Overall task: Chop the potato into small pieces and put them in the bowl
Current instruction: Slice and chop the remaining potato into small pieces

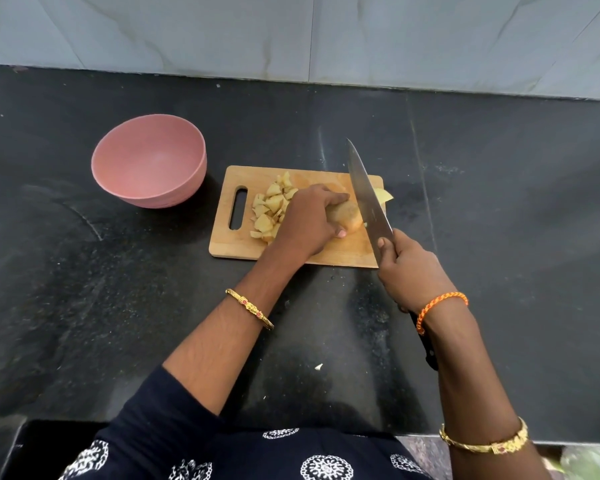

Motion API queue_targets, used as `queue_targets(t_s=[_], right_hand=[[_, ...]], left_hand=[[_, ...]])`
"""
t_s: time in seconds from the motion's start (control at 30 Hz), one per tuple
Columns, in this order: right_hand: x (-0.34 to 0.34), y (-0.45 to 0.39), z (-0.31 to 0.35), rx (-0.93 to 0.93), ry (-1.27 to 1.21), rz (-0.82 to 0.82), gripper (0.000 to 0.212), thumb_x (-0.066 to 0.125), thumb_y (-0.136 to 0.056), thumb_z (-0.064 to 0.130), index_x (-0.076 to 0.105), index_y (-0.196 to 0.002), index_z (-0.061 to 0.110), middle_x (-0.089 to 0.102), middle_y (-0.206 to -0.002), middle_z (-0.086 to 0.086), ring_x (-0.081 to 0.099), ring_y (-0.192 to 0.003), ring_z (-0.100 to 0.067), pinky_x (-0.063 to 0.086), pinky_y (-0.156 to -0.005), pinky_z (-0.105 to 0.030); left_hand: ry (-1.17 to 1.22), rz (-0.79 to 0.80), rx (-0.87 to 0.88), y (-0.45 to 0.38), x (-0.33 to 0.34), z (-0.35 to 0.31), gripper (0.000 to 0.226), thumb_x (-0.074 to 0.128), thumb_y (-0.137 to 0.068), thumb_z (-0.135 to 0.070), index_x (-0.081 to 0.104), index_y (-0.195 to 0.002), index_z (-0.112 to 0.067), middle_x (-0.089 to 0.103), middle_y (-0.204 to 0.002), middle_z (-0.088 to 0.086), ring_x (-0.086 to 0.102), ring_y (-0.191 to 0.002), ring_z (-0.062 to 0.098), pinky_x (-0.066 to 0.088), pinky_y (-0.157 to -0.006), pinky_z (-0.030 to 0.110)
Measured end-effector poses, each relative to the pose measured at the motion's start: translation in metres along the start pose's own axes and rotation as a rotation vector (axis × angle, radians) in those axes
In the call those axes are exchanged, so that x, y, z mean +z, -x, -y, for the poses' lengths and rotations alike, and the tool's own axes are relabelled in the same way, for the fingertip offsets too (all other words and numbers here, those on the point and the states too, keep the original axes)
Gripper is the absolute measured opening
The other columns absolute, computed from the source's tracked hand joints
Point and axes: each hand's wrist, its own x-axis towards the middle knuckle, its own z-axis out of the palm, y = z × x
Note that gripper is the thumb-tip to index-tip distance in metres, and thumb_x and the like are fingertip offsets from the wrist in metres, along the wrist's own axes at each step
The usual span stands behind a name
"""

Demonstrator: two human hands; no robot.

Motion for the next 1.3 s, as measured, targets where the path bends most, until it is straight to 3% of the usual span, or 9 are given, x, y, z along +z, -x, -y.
queue_targets(t_s=[0.1,0.23,0.4,0.53,0.67,1.03,1.2,1.3], right_hand=[[0.002,-0.002,0.006,0.047,0.052,0.017,0.017,0.031,-0.101,0.03,0.042,-0.099,0.017,0.052,-0.091,-0.014,0.05,-0.067,-0.022,0.049,-0.069,-0.038],[0.015,0.007,-0.003,0.124,0.118,0.07,0.018,0.033,-0.1,0.026,0.044,-0.102,0.012,0.055,-0.098,-0.021,0.056,-0.081,-0.036,0.048,-0.073,-0.039],[0.016,0.025,-0.015,0.106,0.024,0.086,0.021,0.032,-0.101,0.03,0.047,-0.099,0.016,0.054,-0.081,-0.013,0.051,-0.063,-0.025,0.046,-0.063,-0.034],[0.009,0.027,-0.021,0.027,-0.127,-0.054,0.03,0.034,-0.1,0.032,0.041,-0.072,0.023,0.052,-0.066,-0.007,0.048,-0.061,-0.026,0.041,-0.058,-0.031],[0.007,0.018,-0.014,-0.009,-0.166,-0.059,0.033,0.034,-0.1,0.032,0.037,-0.067,0.028,0.047,-0.064,-0.002,0.044,-0.069,-0.025,0.041,-0.062,-0.033],[0.009,0.01,-0.005,-0.005,-0.158,-0.043,0.028,0.033,-0.101,0.032,0.04,-0.074,0.028,0.048,-0.069,0.002,0.048,-0.066,-0.02,0.044,-0.063,-0.033],[0.009,0.009,-0.001,-0.013,-0.135,-0.018,0.017,0.032,-0.102,0.031,0.042,-0.092,0.021,0.047,-0.07,0.003,0.046,-0.061,-0.014,0.043,-0.059,-0.03],[0.011,0.008,0.001,-0.005,-0.107,-0.021,0.017,0.032,-0.101,0.029,0.045,-0.097,0.019,0.049,-0.072,0.0,0.05,-0.07,-0.022,0.048,-0.064,-0.036]], left_hand=[[-0.007,-0.007,0.008,0.0,0.0,0.0,0.062,0.081,-0.067,-0.012,0.06,-0.126,-0.017,0.06,-0.123,0.001,0.052,-0.114,0.017,0.034,-0.094,0.019],[-0.013,-0.013,0.02,0.002,0.0,-0.001,0.061,0.08,-0.069,-0.012,0.059,-0.126,-0.017,0.06,-0.123,0.001,0.052,-0.114,0.016,0.029,-0.089,0.015],[0.004,-0.01,0.013,0.002,-0.002,0.0,0.061,0.081,-0.067,-0.011,0.06,-0.124,-0.015,0.061,-0.125,0.001,0.052,-0.116,0.016,0.03,-0.093,0.014],[0.016,0.024,-0.006,0.001,-0.006,0.001,0.064,0.082,-0.065,-0.009,0.06,-0.125,-0.015,0.059,-0.129,0.002,0.051,-0.12,0.017,0.033,-0.1,0.021],[-0.001,0.05,-0.031,0.0,-0.007,0.0,0.065,0.082,-0.065,-0.009,0.059,-0.126,-0.018,0.057,-0.132,0.003,0.05,-0.123,0.019,0.035,-0.107,0.029],[0.009,0.031,-0.05,0.0,-0.006,0.001,0.064,0.082,-0.068,-0.012,0.058,-0.127,-0.019,0.056,-0.133,0.003,0.05,-0.123,0.019,0.035,-0.103,0.028],[0.012,0.025,-0.043,0.0,-0.006,0.001,0.063,0.082,-0.068,-0.012,0.059,-0.126,-0.019,0.057,-0.132,0.002,0.05,-0.122,0.018,0.036,-0.102,0.027],[0.009,0.015,-0.027,0.0,-0.006,0.002,0.062,0.082,-0.067,-0.013,0.06,-0.125,-0.019,0.058,-0.13,0.002,0.052,-0.12,0.018,0.037,-0.101,0.027]])
